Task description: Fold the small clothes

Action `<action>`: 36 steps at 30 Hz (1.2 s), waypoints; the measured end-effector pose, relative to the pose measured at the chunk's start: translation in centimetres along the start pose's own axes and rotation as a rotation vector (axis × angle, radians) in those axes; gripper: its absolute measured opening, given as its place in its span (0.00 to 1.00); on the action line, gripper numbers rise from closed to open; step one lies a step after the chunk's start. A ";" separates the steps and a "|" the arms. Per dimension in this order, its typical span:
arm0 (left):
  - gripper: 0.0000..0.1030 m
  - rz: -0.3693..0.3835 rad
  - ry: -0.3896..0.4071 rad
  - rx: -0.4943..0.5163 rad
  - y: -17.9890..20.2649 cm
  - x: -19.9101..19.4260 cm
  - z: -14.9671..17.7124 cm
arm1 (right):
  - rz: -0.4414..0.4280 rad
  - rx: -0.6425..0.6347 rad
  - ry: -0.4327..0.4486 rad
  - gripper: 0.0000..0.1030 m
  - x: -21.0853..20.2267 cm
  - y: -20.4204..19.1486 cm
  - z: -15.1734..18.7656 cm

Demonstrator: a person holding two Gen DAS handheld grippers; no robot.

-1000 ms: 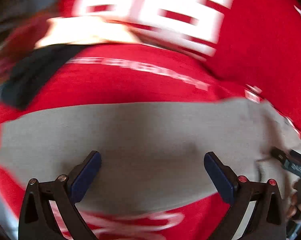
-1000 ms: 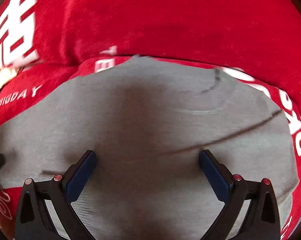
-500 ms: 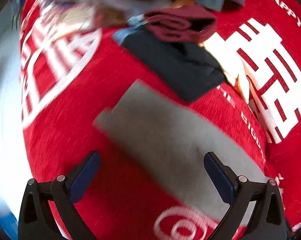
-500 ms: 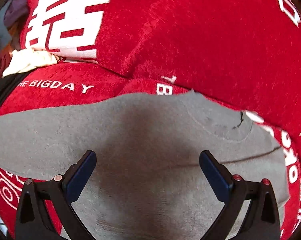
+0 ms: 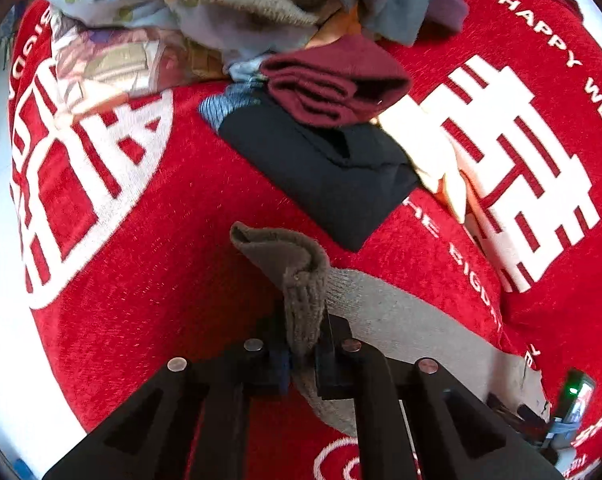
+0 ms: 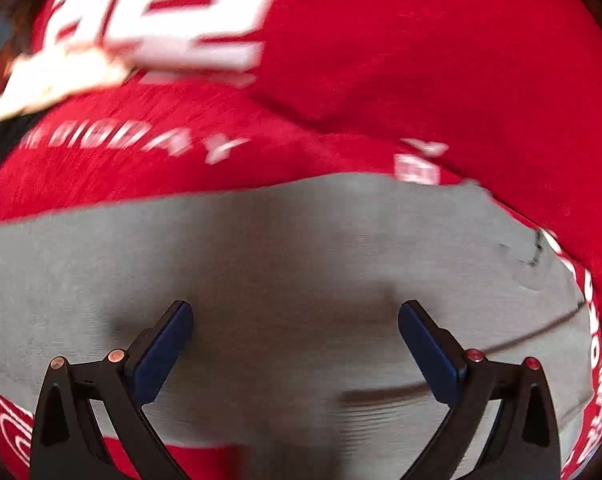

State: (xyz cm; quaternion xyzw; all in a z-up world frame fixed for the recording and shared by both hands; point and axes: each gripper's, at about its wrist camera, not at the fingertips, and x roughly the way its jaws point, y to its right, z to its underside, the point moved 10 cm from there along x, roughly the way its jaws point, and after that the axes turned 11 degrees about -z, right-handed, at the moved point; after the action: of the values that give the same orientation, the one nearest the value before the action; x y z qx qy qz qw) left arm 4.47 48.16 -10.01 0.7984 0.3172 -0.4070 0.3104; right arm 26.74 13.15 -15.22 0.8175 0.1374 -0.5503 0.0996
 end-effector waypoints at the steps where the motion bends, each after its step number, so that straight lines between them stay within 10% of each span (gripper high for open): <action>1: 0.09 0.011 0.010 0.002 0.3 -0.5 -0.2 | 0.037 -0.029 0.009 0.99 0.1 -1.7 0.1; 5: 0.09 0.054 0.052 -0.009 1.2 -2.7 -1.1 | -0.022 -0.045 0.065 0.99 -1.6 -6.5 0.0; 10: 0.09 0.048 0.078 0.031 2.1 -4.1 -1.5 | -0.462 -0.128 -0.098 0.98 -2.9 -15.1 2.8; 16: 0.09 0.044 0.055 0.023 1.7 -4.0 -1.4 | -0.314 0.037 0.076 0.98 -5.2 -6.3 1.1; 20: 0.09 0.026 0.047 0.040 1.9 -3.8 -1.2 | -0.320 0.264 0.034 0.99 -2.4 0.1 1.9; 23: 0.09 0.022 0.048 0.058 1.9 -4.3 -1.4 | -0.323 0.255 0.066 1.00 -1.6 -1.6 1.4; 25: 0.09 0.015 0.042 0.058 1.8 -4.5 -1.5 | -0.513 0.243 -0.029 1.00 -0.6 -7.1 2.2; 27: 0.09 0.007 0.042 0.057 1.8 -4.8 -1.6 | -0.422 0.147 -0.005 1.00 -1.4 -9.8 2.2; 31: 0.09 -0.012 0.061 0.083 2.7 -6.1 -1.6 | -0.650 -0.073 -0.028 1.00 -5.3 -17.5 3.3; 36: 0.09 -0.028 0.103 0.152 6.5 -8.7 -0.8 | -0.623 -0.065 0.043 1.00 -9.1 -12.2 4.4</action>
State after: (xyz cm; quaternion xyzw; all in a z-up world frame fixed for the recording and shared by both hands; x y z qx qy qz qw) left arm 5.71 42.61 -0.67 0.8350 0.3121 -0.3925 0.2264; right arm 15.62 22.24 -8.58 0.7439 0.4009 -0.5323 -0.0505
